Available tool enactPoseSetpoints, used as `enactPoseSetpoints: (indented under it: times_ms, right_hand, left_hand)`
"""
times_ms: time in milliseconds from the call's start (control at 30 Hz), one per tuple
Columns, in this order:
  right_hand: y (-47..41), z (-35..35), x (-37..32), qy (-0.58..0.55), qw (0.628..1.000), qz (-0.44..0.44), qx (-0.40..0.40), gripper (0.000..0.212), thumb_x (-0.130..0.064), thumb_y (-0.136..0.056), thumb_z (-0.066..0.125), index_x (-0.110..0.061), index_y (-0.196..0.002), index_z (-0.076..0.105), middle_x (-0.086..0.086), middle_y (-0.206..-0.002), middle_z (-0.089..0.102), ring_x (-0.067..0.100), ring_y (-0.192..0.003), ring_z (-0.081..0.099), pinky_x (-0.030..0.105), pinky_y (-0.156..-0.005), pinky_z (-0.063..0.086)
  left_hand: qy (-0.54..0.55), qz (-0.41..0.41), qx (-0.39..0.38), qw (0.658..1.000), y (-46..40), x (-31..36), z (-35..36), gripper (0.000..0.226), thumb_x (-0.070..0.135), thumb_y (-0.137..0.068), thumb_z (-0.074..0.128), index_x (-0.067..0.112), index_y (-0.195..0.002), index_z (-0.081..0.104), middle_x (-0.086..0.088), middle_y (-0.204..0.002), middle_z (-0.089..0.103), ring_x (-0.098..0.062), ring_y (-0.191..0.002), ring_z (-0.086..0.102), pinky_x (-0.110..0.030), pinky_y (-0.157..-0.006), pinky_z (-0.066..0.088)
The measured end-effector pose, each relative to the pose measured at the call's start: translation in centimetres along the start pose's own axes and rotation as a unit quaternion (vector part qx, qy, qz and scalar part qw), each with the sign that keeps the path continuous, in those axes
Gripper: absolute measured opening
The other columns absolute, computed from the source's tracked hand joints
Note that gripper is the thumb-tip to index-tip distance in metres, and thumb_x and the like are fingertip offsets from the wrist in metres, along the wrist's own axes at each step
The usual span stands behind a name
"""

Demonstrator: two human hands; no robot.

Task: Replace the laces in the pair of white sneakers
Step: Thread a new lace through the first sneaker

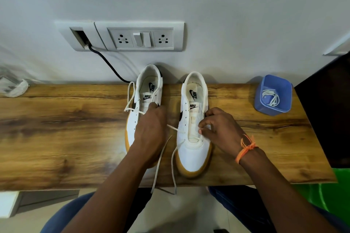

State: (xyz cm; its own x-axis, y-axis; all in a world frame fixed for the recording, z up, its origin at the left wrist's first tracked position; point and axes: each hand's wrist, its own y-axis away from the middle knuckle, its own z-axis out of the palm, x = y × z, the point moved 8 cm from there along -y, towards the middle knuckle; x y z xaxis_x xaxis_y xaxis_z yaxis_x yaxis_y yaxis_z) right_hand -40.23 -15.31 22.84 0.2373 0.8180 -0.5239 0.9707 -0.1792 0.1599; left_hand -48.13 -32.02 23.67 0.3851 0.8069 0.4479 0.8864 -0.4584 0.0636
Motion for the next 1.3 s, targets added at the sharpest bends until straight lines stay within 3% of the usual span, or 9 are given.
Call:
enactPoseSetpoints:
  times_ms: [100,267,467,633,767,867,967,1100,1300]
  right_hand:
    - [0.0,-0.3,0.0,0.031,0.999,0.003,0.008,0.017,-0.022,-0.086,0.073,-0.016,-0.101,0.076,-0.001,-0.112,0.059,0.016,-0.099,0.059,0.018,-0.078,0.044]
    - [0.0,-0.4,0.1,0.041,0.999,0.012,0.006,0.020,-0.021,-0.088,0.070,-0.017,-0.107,0.075,0.002,-0.114,0.060,0.016,-0.100,0.059,0.016,-0.078,0.043]
    - [0.1,-0.6,0.0,0.026,0.999,0.019,0.004,0.020,-0.025,-0.089,0.069,-0.019,-0.107,0.075,0.003,-0.111,0.061,0.017,-0.098,0.061,0.024,-0.081,0.050]
    - [0.2,-0.5,0.0,0.025,0.999,0.023,-0.003,0.023,-0.026,-0.090,0.068,-0.019,-0.111,0.073,0.003,-0.114,0.059,0.018,-0.100,0.059,0.023,-0.083,0.049]
    - [0.2,-0.6,-0.2,0.025,0.999,0.028,0.000,0.016,-0.026,-0.089,0.069,-0.018,-0.101,0.076,0.001,-0.108,0.059,0.015,-0.093,0.059,0.021,-0.074,0.044]
    - [0.2,-0.7,-0.2,0.022,0.999,0.033,0.007,0.013,-0.027,-0.088,0.070,-0.018,-0.095,0.077,0.001,-0.105,0.060,0.013,-0.088,0.057,0.019,-0.070,0.042]
    - [0.3,-0.5,-0.2,0.015,0.999,0.045,0.005,0.017,-0.030,-0.086,0.072,-0.018,-0.097,0.076,0.000,-0.105,0.057,0.012,-0.089,0.056,0.018,-0.071,0.042]
    - [-0.1,-2.0,-1.4,-0.088,0.991,0.032,0.100,0.012,-0.024,-0.083,0.074,-0.021,-0.095,0.077,-0.004,-0.101,0.055,0.008,-0.087,0.057,0.017,-0.073,0.045]
    - [-0.3,-1.9,-2.5,-0.225,0.971,0.026,0.075,0.025,-0.011,-0.086,0.066,-0.019,-0.110,0.070,-0.007,-0.093,0.068,0.000,-0.071,0.058,0.006,-0.067,0.043]
  left_hand:
    - [0.055,-0.007,-0.008,0.998,-0.3,0.5,-0.1,0.017,0.002,-0.083,0.062,0.018,-0.083,0.056,0.003,-0.087,0.055,-0.016,-0.070,0.056,-0.038,-0.062,0.055]
    - [0.064,-0.040,-0.183,0.980,1.4,1.6,3.1,0.021,0.027,-0.082,0.078,0.017,-0.072,0.063,0.001,-0.072,0.066,-0.015,-0.070,0.066,-0.032,-0.066,0.056]
    - [0.056,0.000,-0.035,0.998,0.5,2.6,0.4,0.031,0.035,-0.084,0.074,0.018,-0.098,0.053,0.005,-0.098,0.054,-0.016,-0.079,0.058,-0.026,-0.062,0.043]
    - [0.057,-0.027,-0.184,0.981,0.8,0.9,2.8,0.019,0.023,-0.081,0.075,0.025,-0.078,0.056,0.005,-0.082,0.060,-0.012,-0.074,0.060,-0.029,-0.060,0.050]
    - [0.041,0.055,0.077,0.995,0.0,2.1,-2.5,0.008,0.004,-0.084,0.059,0.012,-0.082,0.060,-0.001,-0.075,0.061,-0.019,-0.066,0.058,-0.033,-0.055,0.049]
    - [0.096,-0.001,0.277,0.956,-0.4,0.3,-8.6,0.014,0.006,-0.087,0.056,0.012,-0.096,0.065,0.000,-0.088,0.065,-0.017,-0.078,0.057,-0.031,-0.066,0.044]
    - [0.287,-0.097,0.331,0.894,-0.5,-2.2,-10.2,0.016,0.017,-0.093,0.055,0.018,-0.099,0.070,0.006,-0.095,0.070,-0.010,-0.091,0.064,-0.032,-0.083,0.052]
    - [0.611,-0.073,0.135,0.777,-2.1,1.3,-7.0,0.022,0.012,-0.101,0.051,0.005,-0.107,0.071,-0.010,-0.106,0.074,-0.019,-0.107,0.068,-0.030,-0.094,0.053]
    - [0.742,-0.080,-0.077,0.662,-2.5,4.9,-3.6,0.025,0.009,-0.102,0.040,-0.002,-0.104,0.063,-0.020,-0.104,0.071,-0.038,-0.112,0.066,-0.043,-0.098,0.054]
